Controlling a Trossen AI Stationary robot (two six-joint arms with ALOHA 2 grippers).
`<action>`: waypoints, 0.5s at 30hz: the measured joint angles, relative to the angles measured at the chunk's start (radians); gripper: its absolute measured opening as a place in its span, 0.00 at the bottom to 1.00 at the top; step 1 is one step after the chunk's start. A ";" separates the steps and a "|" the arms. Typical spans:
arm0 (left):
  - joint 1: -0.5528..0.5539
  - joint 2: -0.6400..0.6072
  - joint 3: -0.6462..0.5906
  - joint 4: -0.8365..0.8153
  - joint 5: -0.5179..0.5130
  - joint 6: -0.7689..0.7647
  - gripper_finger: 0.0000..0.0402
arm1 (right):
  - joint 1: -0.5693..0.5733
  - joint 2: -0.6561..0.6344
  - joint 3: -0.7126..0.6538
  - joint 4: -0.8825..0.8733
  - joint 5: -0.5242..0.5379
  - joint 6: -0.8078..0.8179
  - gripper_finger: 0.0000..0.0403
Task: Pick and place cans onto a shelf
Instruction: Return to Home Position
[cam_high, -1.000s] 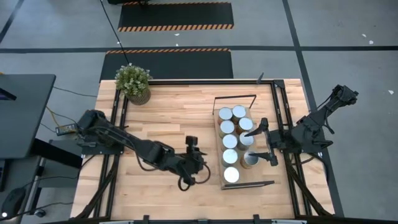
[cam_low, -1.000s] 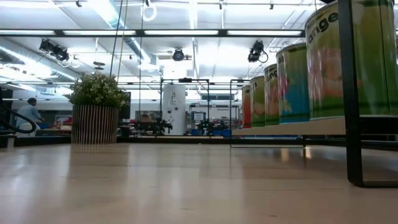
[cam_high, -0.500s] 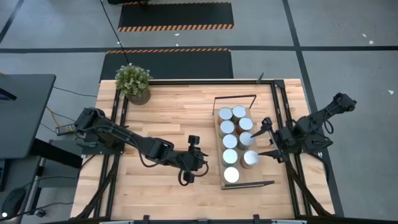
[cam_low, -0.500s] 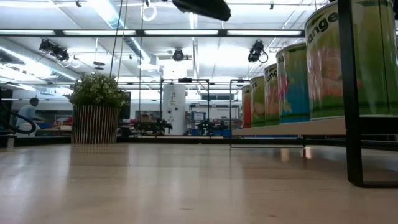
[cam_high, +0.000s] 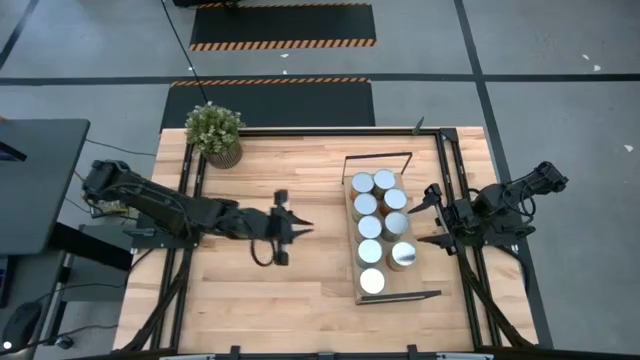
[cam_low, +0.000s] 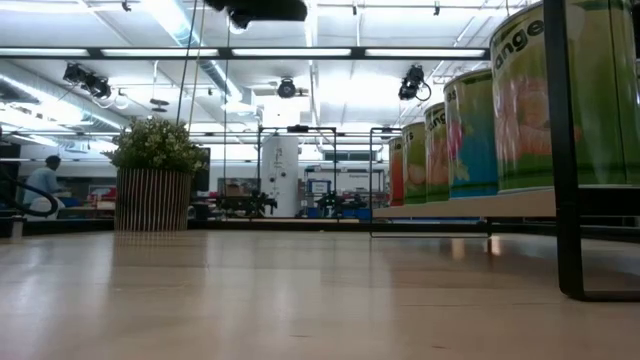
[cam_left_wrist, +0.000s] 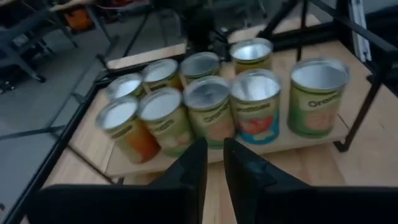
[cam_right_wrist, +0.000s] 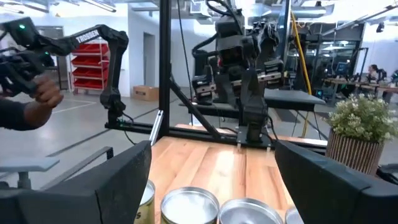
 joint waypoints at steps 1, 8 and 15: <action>0.005 -0.029 -0.037 0.027 0.000 -0.006 0.14 | -0.009 -0.010 -0.005 -0.004 -0.005 0.002 0.87; 0.056 -0.256 -0.282 0.207 -0.001 -0.048 0.10 | -0.119 -0.031 -0.027 -0.005 -0.081 0.030 0.87; 0.100 -0.461 -0.415 0.231 -0.047 -0.079 0.06 | -0.284 -0.030 -0.027 0.003 -0.214 0.058 0.87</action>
